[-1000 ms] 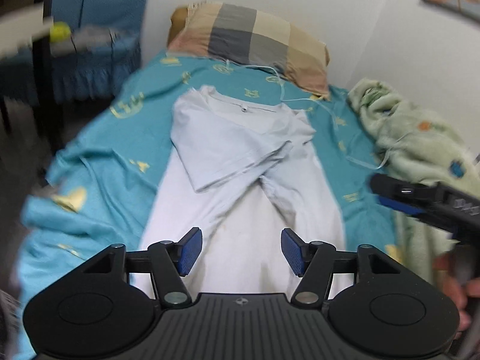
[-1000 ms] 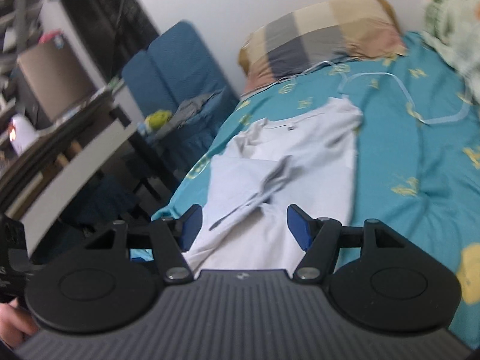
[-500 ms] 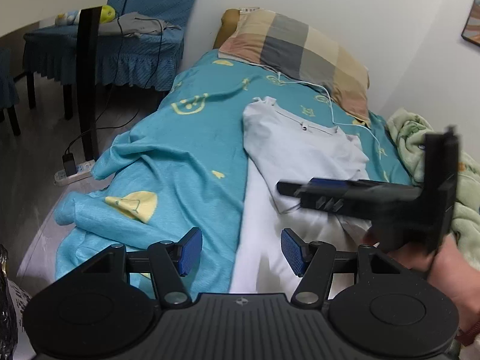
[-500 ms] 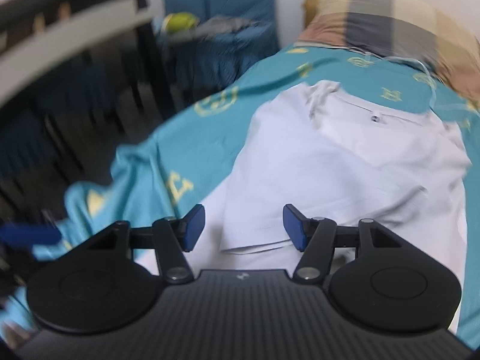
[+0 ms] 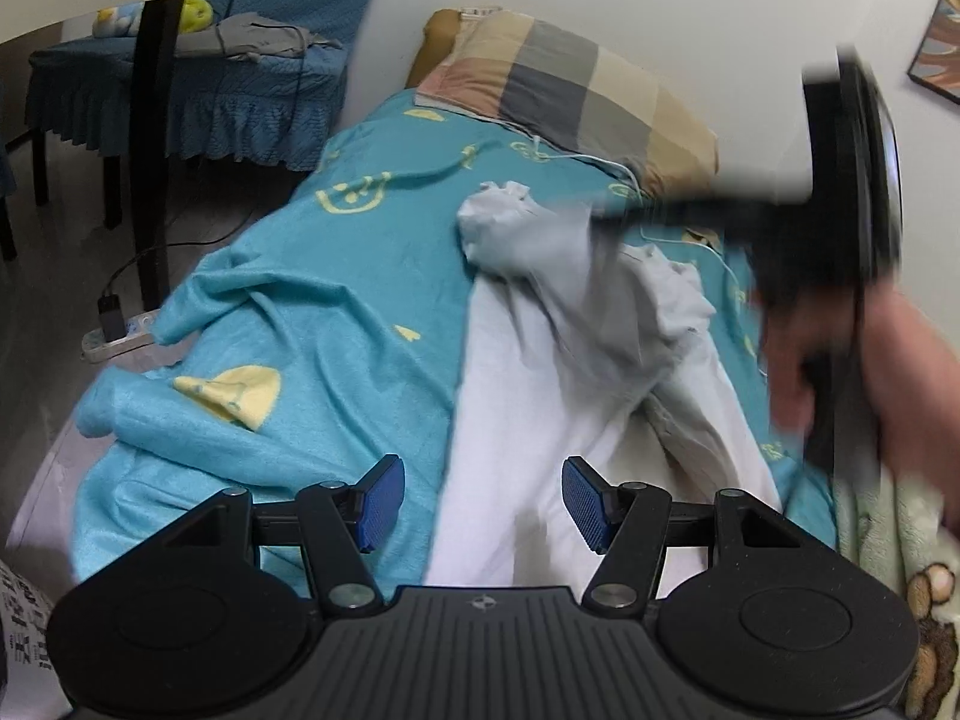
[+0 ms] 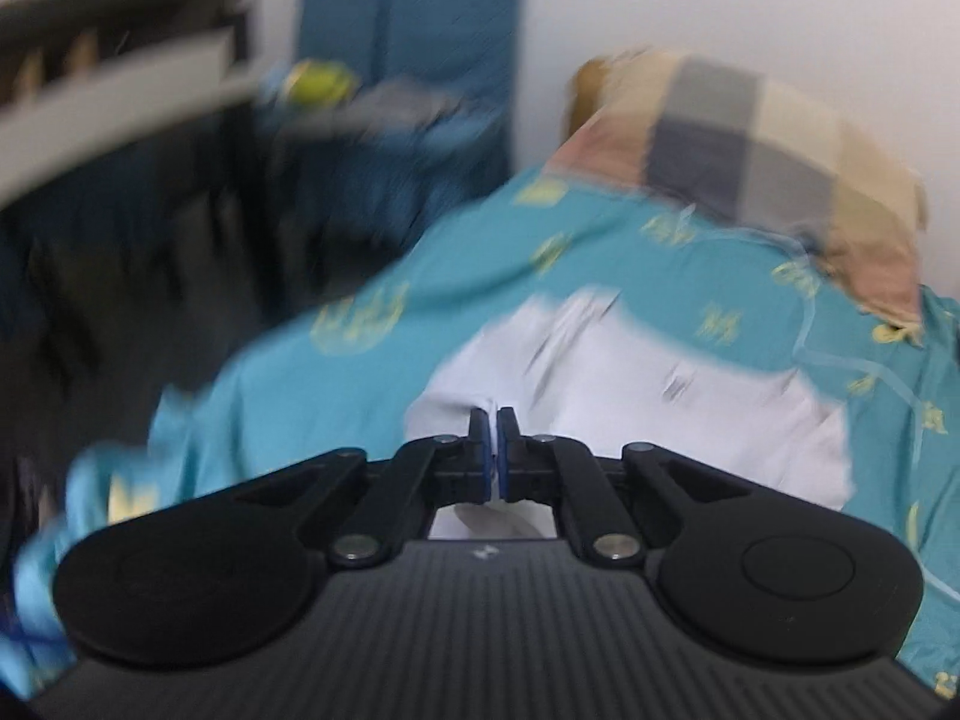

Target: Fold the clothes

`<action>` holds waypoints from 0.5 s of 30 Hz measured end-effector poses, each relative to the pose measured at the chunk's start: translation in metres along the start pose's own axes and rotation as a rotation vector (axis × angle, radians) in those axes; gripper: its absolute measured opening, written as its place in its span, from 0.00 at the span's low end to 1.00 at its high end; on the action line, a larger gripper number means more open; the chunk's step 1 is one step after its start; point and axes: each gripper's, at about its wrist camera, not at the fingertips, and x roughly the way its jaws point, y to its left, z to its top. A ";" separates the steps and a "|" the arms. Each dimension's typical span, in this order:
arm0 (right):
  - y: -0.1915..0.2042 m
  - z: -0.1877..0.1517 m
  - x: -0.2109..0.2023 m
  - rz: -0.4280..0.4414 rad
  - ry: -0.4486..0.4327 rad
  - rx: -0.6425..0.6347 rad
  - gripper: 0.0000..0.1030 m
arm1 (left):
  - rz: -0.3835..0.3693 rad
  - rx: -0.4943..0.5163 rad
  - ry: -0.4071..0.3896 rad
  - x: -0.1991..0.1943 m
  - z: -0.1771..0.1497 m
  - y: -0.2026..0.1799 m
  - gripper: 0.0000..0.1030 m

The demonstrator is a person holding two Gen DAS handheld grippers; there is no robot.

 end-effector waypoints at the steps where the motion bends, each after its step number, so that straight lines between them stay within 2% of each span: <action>1: -0.013 0.014 0.000 -0.011 -0.023 0.042 0.04 | -0.005 0.010 0.003 0.001 -0.001 -0.003 0.59; 4: -0.059 0.036 0.011 -0.070 -0.059 0.184 0.04 | -0.014 0.045 0.011 0.006 -0.005 -0.010 0.59; 8: -0.127 0.032 0.031 -0.163 -0.070 0.362 0.04 | -0.022 0.068 0.023 0.012 -0.007 -0.014 0.59; 11: -0.167 0.010 0.055 -0.215 -0.032 0.472 0.04 | -0.033 0.074 0.032 0.017 -0.009 -0.014 0.59; 15: -0.194 -0.034 0.091 -0.266 0.052 0.563 0.04 | -0.035 0.078 0.052 0.025 -0.012 -0.014 0.59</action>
